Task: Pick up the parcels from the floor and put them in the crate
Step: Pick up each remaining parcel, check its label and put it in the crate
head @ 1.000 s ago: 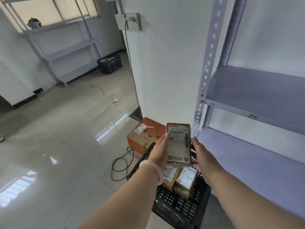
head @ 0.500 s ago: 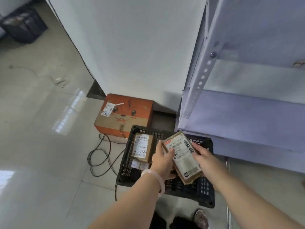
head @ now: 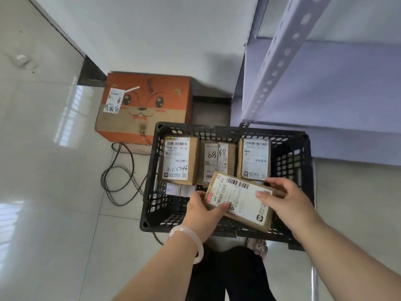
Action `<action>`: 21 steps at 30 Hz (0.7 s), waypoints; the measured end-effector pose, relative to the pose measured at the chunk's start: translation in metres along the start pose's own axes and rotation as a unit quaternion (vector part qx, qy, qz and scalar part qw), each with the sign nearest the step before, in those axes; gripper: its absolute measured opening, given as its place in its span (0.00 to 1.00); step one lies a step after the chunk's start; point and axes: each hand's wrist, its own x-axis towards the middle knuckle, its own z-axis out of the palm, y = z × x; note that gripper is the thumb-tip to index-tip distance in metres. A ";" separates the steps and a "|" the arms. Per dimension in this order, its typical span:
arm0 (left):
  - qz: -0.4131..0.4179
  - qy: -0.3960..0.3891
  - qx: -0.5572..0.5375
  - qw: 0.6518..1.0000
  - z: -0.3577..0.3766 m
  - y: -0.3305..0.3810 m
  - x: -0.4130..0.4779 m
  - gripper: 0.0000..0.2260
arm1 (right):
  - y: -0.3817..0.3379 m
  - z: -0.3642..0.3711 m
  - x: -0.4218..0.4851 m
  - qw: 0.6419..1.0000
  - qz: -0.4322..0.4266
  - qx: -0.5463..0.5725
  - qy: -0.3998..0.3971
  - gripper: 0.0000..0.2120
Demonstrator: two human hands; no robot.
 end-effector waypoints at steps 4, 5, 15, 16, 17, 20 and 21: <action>-0.003 0.004 0.064 0.998 0.000 -0.005 0.009 0.27 | 0.019 0.015 0.020 0.998 0.023 -0.001 0.056 0.20; -0.009 0.002 0.090 0.996 0.000 -0.006 0.012 0.29 | 0.023 0.018 0.024 0.998 0.030 -0.004 0.058 0.20; -0.109 -0.039 0.276 0.954 0.004 -0.007 0.073 0.25 | 0.053 0.053 0.076 0.982 0.174 0.021 -0.069 0.29; -0.123 -0.048 0.270 0.954 0.005 -0.007 0.078 0.24 | 0.054 0.057 0.080 0.980 0.185 0.012 -0.072 0.29; -0.129 -0.054 0.270 0.953 0.006 -0.008 0.082 0.22 | 0.056 0.061 0.085 0.979 0.190 0.007 -0.074 0.28; -0.141 -0.049 0.270 0.951 0.007 -0.011 0.090 0.18 | 0.061 0.073 0.095 0.973 0.213 0.028 -0.083 0.24; -0.140 -0.038 0.265 0.953 0.010 -0.013 0.095 0.17 | 0.064 0.077 0.098 0.973 0.213 0.030 -0.080 0.25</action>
